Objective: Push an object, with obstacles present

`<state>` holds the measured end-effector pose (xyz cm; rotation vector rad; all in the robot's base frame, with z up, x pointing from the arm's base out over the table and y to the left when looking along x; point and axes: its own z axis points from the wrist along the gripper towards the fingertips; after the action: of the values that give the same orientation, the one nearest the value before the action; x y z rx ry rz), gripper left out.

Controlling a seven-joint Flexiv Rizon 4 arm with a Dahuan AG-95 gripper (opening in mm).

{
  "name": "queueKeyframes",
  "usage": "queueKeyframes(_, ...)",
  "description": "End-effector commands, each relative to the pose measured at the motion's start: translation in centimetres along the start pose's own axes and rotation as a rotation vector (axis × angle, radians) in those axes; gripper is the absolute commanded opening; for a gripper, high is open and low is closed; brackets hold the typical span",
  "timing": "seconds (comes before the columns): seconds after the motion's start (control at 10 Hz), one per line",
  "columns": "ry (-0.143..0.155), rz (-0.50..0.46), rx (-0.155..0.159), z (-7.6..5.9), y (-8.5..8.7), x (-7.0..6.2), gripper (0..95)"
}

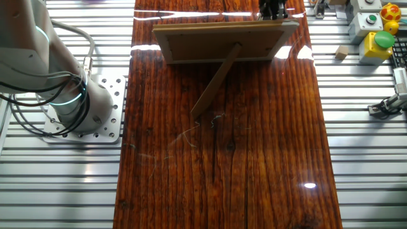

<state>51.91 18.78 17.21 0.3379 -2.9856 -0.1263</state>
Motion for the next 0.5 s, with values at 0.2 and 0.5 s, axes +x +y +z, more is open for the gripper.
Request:
queueKeyframes(0.2,0.000,0.009,-0.001,0.00,-0.01,0.07,0.0)
queueKeyframes(0.5,-0.001,0.036,-0.006,0.37,0.28,-0.22,0.0)
